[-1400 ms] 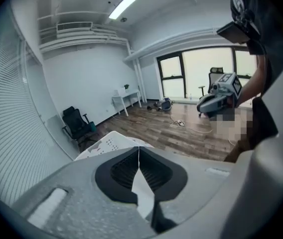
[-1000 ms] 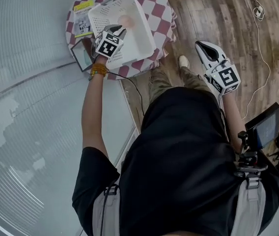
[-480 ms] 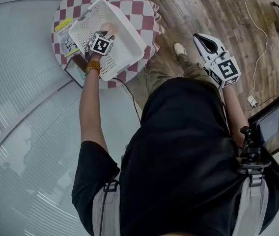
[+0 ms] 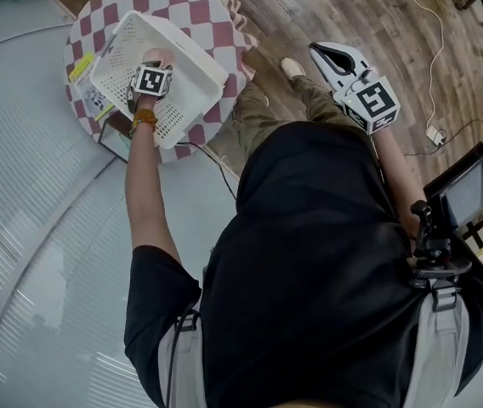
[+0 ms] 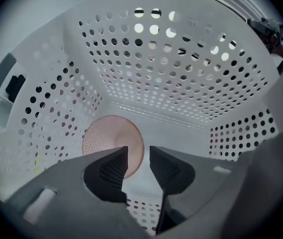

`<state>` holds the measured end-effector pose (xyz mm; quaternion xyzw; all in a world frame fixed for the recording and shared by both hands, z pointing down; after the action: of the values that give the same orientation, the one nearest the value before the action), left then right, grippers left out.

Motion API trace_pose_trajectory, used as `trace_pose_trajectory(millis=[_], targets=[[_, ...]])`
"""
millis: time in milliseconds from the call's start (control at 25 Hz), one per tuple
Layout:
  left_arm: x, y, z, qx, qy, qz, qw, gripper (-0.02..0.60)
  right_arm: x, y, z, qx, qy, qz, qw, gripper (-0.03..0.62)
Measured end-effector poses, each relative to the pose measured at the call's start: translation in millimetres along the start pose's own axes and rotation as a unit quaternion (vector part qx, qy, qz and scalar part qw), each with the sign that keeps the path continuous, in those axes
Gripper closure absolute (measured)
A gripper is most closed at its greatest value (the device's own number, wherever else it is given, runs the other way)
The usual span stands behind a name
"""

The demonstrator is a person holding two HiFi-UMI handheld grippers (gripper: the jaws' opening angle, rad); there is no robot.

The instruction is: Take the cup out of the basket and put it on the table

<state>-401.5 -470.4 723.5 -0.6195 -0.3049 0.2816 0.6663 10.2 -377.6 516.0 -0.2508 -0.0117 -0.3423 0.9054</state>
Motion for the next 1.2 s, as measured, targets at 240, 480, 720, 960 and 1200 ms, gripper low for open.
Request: trace_pose_trajectory(millis=[240, 480, 720, 960, 1200], targets=[[3, 0, -7, 0.003, 0.011, 0.003, 0.9999, 0.557, 6, 16, 1, 0.005, -0.001, 0.018, 1.0, 0.582], [9, 4, -2, -0.008, 0.021, 0.011, 0.9997, 0.557, 18, 20, -11, 0.024, 0.004, 0.026, 0.999, 0.582], [14, 20, 5, 0.005, 0.037, 0.006, 0.9993, 0.557, 24, 14, -20, 0.038, 0.014, 0.016, 0.999, 0.582], [14, 50, 9, 0.038, 0.058, -0.012, 0.9975, 0.558, 23, 4, -34, 0.052, 0.028, -0.008, 0.998, 0.582], [3, 91, 11, 0.091, 0.09, -0.054, 0.9904, 0.557, 22, -7, -46, 0.064, 0.048, -0.032, 0.996, 0.582]])
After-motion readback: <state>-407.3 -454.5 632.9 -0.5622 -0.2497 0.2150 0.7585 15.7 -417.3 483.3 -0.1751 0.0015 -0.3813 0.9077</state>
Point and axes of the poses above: the fingertips, and each gripper's own axes: y backward along the fingers, x to its right, z out of its underside, the point moved 3 cm from there along y, backward along the fingers, and after that the axes turned 5 degrees about -x, right-handed, at the moved point
